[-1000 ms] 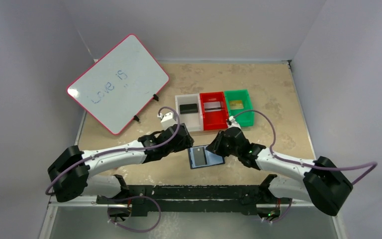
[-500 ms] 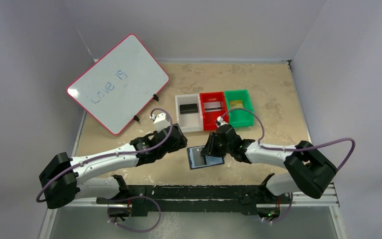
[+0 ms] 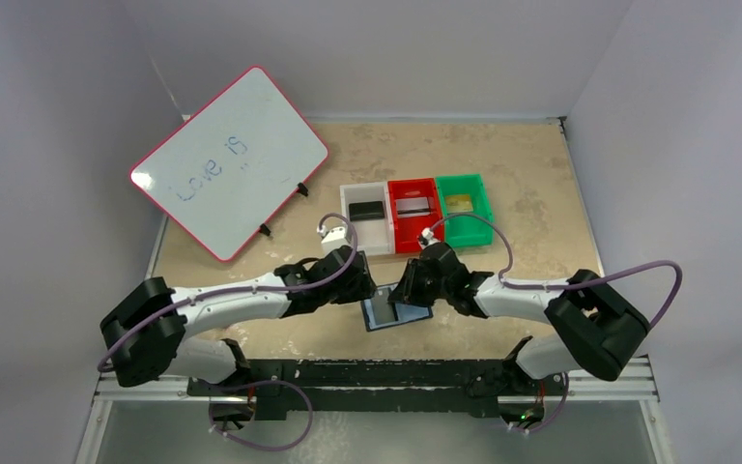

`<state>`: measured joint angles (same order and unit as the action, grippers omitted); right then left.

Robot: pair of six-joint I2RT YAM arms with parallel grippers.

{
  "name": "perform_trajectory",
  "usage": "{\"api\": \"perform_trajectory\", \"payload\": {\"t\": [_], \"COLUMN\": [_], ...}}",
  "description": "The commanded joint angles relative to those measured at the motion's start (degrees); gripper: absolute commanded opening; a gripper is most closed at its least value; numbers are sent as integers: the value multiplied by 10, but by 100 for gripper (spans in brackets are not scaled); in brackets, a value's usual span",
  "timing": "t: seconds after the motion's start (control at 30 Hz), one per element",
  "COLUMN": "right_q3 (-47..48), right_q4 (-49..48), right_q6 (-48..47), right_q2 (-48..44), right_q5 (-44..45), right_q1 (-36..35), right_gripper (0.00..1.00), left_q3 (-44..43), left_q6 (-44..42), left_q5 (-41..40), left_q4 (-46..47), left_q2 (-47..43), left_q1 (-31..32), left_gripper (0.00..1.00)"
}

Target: Take the credit cards out of the card holder

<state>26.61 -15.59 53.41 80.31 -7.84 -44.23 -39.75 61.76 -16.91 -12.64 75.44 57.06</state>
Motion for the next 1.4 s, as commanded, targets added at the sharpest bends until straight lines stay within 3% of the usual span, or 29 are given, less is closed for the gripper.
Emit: {"api": "perform_trajectory", "payload": {"t": [0.0,0.27,0.83,1.17,1.27,1.37], "right_q3": [-24,-47,-43,-48,-54,-60], "right_q4": [-26,-65,-74,-79,-89,-98], "right_q6": [37,61,71,74,77,83], "right_q2": [1,-3,7,4,0,-4], "right_q5": [-28,-32,-25,-26,-29,-29], "right_q1": [-2,-1,0,1,2,2], "right_gripper": [21,17,16,16,16,17], "left_q3": [-36,-83,-82,-88,-89,-90], "left_q6": [-25,-52,-76,-69,-69,-70], "left_q5": [59,42,53,22,10,-1], "left_q4": [32,-50,-75,-87,-98,-108], "left_q2": [30,85,120,163,170,169], "left_q1": [-1,3,23,40,44,46], "left_gripper": [51,37,35,19,9,7]}}
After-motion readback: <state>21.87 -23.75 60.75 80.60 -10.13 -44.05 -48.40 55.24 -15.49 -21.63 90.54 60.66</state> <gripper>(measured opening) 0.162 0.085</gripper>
